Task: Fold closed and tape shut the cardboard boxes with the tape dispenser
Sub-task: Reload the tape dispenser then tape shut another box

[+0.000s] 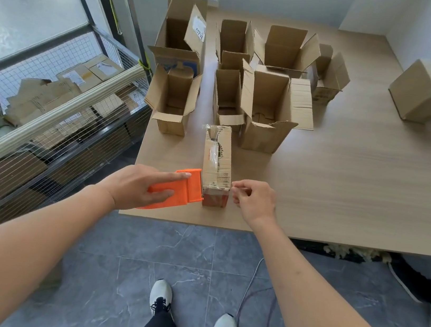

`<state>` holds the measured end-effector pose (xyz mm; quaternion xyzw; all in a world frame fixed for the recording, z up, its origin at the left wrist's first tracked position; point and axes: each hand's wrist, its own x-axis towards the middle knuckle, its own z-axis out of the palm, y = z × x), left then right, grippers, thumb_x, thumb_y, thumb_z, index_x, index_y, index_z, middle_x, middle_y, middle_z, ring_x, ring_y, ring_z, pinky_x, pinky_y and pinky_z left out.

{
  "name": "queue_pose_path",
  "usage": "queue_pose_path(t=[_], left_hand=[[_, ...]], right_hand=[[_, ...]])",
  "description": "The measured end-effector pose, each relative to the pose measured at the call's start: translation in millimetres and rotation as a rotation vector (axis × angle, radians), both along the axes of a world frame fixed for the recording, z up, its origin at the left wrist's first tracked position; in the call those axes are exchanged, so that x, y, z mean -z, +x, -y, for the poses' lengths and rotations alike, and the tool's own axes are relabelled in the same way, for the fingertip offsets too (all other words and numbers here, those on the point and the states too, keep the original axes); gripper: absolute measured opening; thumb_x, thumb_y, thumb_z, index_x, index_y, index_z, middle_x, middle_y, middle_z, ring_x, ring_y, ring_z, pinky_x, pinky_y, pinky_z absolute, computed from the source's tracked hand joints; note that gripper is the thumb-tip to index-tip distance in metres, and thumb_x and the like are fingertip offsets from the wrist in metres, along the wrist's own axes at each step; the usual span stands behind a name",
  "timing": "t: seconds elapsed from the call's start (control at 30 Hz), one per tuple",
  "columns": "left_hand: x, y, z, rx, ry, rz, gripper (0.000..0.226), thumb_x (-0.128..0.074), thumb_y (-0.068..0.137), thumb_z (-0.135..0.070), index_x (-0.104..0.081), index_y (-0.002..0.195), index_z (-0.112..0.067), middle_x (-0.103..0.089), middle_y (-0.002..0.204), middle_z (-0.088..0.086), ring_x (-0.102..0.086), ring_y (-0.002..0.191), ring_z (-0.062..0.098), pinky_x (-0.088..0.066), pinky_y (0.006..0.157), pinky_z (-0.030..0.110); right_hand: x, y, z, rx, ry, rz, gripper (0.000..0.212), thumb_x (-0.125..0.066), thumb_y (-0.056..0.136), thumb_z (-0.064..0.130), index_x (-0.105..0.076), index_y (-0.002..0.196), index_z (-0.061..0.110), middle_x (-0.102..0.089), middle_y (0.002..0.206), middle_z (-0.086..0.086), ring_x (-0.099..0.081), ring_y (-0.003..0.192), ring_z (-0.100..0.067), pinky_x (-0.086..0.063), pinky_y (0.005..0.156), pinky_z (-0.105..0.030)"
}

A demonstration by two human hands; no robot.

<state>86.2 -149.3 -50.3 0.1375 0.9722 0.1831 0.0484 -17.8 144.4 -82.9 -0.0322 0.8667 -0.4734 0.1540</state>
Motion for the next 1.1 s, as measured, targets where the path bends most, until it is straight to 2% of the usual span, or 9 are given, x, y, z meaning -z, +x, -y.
queue_pose_path(t=[0.2,0.3,0.53,0.6,0.7,0.8,0.87,1.0,1.1], left_hand=[[12,-1,8,0.049,0.009,0.033,0.058,-0.044,0.103,-0.054,-0.02,0.156,-0.055,-0.066,0.103,-0.009,-0.055,0.077,0.009,-0.045,0.072,0.023],[16,1,10,0.047,0.026,0.03,0.058,-0.042,0.102,-0.056,-0.018,0.155,-0.057,-0.061,0.095,-0.011,-0.05,0.072,0.008,-0.037,0.069,0.019],[20,-3,17,0.036,0.046,0.044,0.057,-0.038,0.102,-0.059,-0.014,0.154,-0.061,-0.064,0.098,-0.006,-0.056,0.077,0.012,-0.048,0.073,0.029],[20,-5,17,0.044,0.041,0.041,0.057,-0.036,0.101,-0.06,-0.013,0.153,-0.062,-0.063,0.098,-0.007,-0.055,0.077,0.011,-0.044,0.07,0.027],[20,-8,19,0.058,0.034,0.041,0.057,-0.035,0.101,-0.06,-0.012,0.153,-0.062,-0.061,0.098,-0.009,-0.053,0.076,0.01,-0.039,0.069,0.024],[19,-12,18,0.061,0.035,0.04,0.057,-0.037,0.1,-0.061,-0.016,0.153,-0.061,-0.06,0.096,-0.011,-0.052,0.075,0.01,-0.041,0.07,0.025],[18,-16,16,0.061,0.043,0.039,0.057,-0.036,0.099,-0.062,-0.019,0.153,-0.06,-0.058,0.095,-0.014,-0.051,0.075,0.01,-0.038,0.069,0.024],[18,-25,16,0.072,0.013,0.041,0.057,-0.046,0.102,-0.054,-0.023,0.153,-0.06,-0.065,0.098,-0.006,-0.056,0.077,0.015,-0.042,0.07,0.028],[16,-32,15,0.081,0.001,0.043,0.057,-0.049,0.102,-0.051,-0.025,0.153,-0.059,-0.065,0.095,-0.004,-0.053,0.075,0.013,-0.042,0.069,0.028]], right_hand=[[8,0,1,0.0,0.012,0.019,0.012,-0.075,0.089,0.015,-0.081,0.089,0.025,-0.074,0.068,0.005,-0.07,0.07,-0.018,-0.061,0.08,-0.045],[8,2,4,0.016,0.004,0.03,0.013,-0.075,0.09,0.013,-0.082,0.095,0.023,-0.075,0.073,0.005,-0.072,0.075,-0.018,-0.061,0.084,-0.044],[7,1,7,0.021,0.018,0.044,0.015,-0.072,0.093,0.012,-0.08,0.094,0.025,-0.075,0.073,0.005,-0.072,0.063,-0.011,-0.062,0.081,-0.043],[7,0,8,0.021,0.018,0.052,0.017,-0.073,0.093,0.014,-0.078,0.106,0.024,-0.076,0.077,0.004,-0.072,0.064,-0.01,-0.062,0.082,-0.042],[5,-3,6,0.025,0.0,0.124,0.035,-0.076,0.092,0.018,-0.069,0.125,0.026,-0.077,0.083,0.001,-0.074,0.066,-0.013,-0.064,0.077,-0.038],[6,-7,5,0.055,-0.015,0.139,0.013,-0.081,0.087,0.018,-0.071,0.094,0.023,-0.077,0.082,-0.001,-0.073,0.062,-0.015,-0.065,0.069,-0.038],[9,-8,5,0.07,0.019,0.086,0.017,-0.084,0.084,0.022,-0.067,0.08,0.025,-0.075,0.078,0.004,-0.072,0.063,-0.014,-0.064,0.067,-0.038],[11,-7,7,0.026,0.197,-0.089,0.021,-0.082,0.085,0.037,-0.064,0.076,0.032,-0.07,0.076,0.017,-0.066,0.079,-0.003,-0.058,0.072,-0.036],[10,-6,10,0.045,0.195,-0.116,0.021,-0.081,0.086,0.037,-0.063,0.076,0.032,-0.068,0.081,0.019,-0.065,0.084,-0.005,-0.058,0.075,-0.039]])
